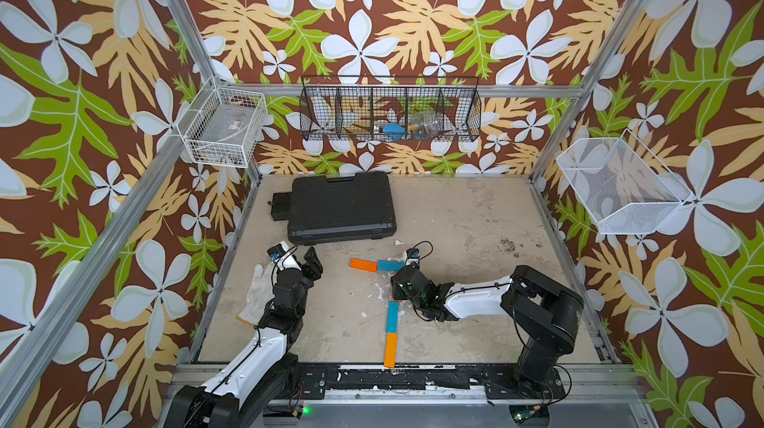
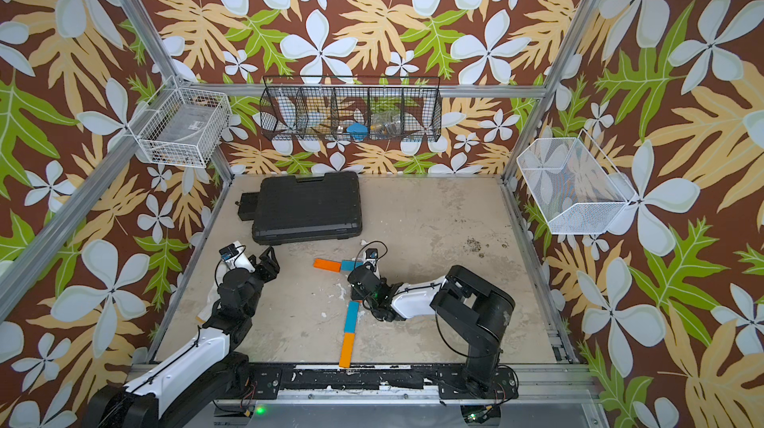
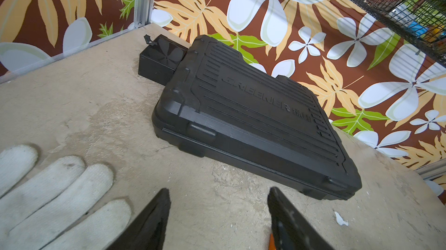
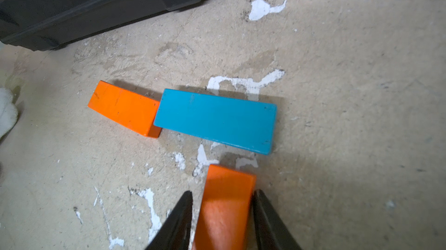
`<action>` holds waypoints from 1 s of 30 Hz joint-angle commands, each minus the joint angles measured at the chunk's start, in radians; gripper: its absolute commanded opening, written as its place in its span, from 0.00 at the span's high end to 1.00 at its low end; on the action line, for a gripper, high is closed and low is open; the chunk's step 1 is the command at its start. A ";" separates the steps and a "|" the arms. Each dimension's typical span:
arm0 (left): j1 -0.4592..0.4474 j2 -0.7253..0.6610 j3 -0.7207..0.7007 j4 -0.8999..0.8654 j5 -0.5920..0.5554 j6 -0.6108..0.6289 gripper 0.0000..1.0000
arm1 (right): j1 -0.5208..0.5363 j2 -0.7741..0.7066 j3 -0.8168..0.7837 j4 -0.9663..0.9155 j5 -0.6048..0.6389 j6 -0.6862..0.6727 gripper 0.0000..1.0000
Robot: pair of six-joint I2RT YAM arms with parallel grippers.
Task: Assemble the number 7 with building blocks
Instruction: Adjust the building block at the center of the board.
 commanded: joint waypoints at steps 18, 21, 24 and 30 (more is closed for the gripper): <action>0.002 0.022 0.015 0.020 0.009 0.006 0.33 | 0.000 0.036 0.038 -0.157 0.075 0.072 0.64; 0.001 0.026 0.017 0.020 0.010 0.006 0.33 | 0.000 0.041 0.036 -0.154 0.074 0.081 0.64; 0.002 0.030 0.019 0.020 0.012 0.007 0.33 | 0.000 0.048 0.042 -0.168 0.078 0.103 0.64; 0.002 0.036 0.020 0.018 0.014 0.006 0.33 | 0.000 0.053 0.049 -0.208 0.095 0.167 0.64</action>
